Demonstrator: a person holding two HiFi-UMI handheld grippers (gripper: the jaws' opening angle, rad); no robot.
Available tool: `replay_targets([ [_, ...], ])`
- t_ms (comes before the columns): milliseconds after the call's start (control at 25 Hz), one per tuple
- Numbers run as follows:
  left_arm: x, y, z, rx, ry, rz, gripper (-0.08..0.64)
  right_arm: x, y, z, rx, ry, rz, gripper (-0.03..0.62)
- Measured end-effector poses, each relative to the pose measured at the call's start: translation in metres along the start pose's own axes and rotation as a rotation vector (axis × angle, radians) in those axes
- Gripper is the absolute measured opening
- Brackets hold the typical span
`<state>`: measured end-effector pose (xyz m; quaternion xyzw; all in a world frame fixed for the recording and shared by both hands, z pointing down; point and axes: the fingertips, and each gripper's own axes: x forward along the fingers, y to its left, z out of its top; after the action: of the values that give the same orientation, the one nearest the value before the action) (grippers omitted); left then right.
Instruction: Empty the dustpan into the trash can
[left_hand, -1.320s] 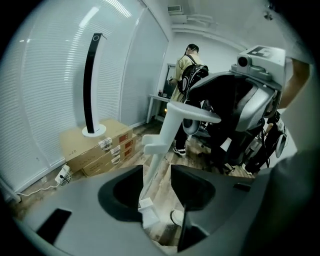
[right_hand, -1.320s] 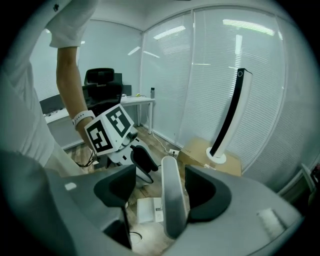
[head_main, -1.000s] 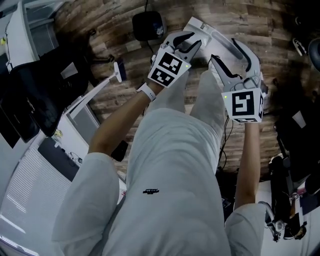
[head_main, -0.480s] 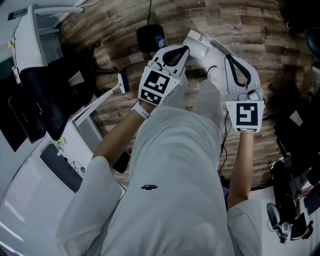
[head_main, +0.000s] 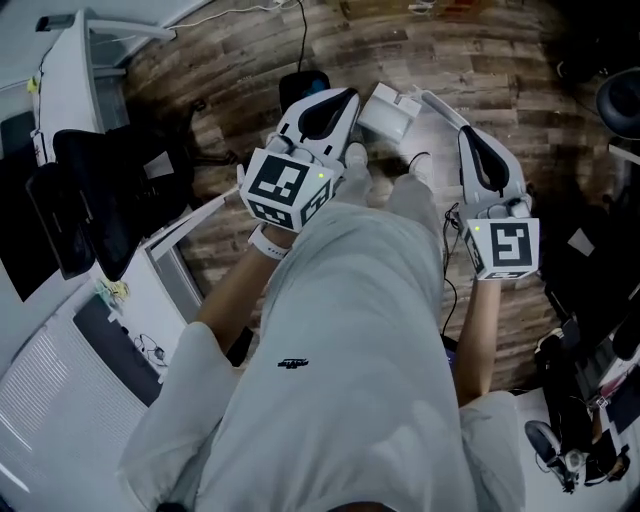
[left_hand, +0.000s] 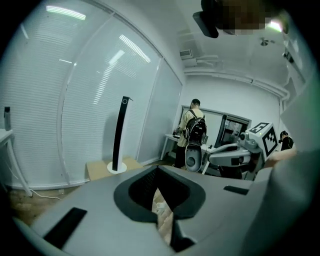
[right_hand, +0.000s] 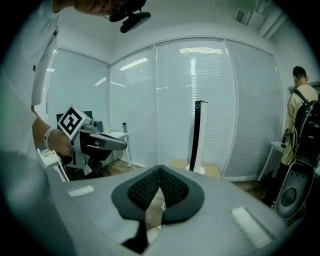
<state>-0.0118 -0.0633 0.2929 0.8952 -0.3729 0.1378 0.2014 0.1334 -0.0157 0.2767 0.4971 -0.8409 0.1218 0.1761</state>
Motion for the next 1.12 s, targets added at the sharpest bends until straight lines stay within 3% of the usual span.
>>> replay_targets([
  [160,-0.021,-0.005,0.031,0.046,-0.055,0.006,0.006,-0.014,0.002,0.020,0.018,-0.041,-0.022,0.012],
  [480,-0.054,-0.010,0.057,0.131,-0.094,0.019,0.006,-0.042,-0.005,0.053,0.062,-0.126,-0.089,0.012],
  [720,-0.076,-0.003,0.073,0.129,-0.146,0.051,0.006,-0.047,0.002,0.063,0.090,-0.151,-0.095,0.012],
  [1120,-0.091,0.002,0.081,0.128,-0.193,0.092,0.006,-0.038,0.025,0.067,0.055,-0.129,-0.030,0.011],
])
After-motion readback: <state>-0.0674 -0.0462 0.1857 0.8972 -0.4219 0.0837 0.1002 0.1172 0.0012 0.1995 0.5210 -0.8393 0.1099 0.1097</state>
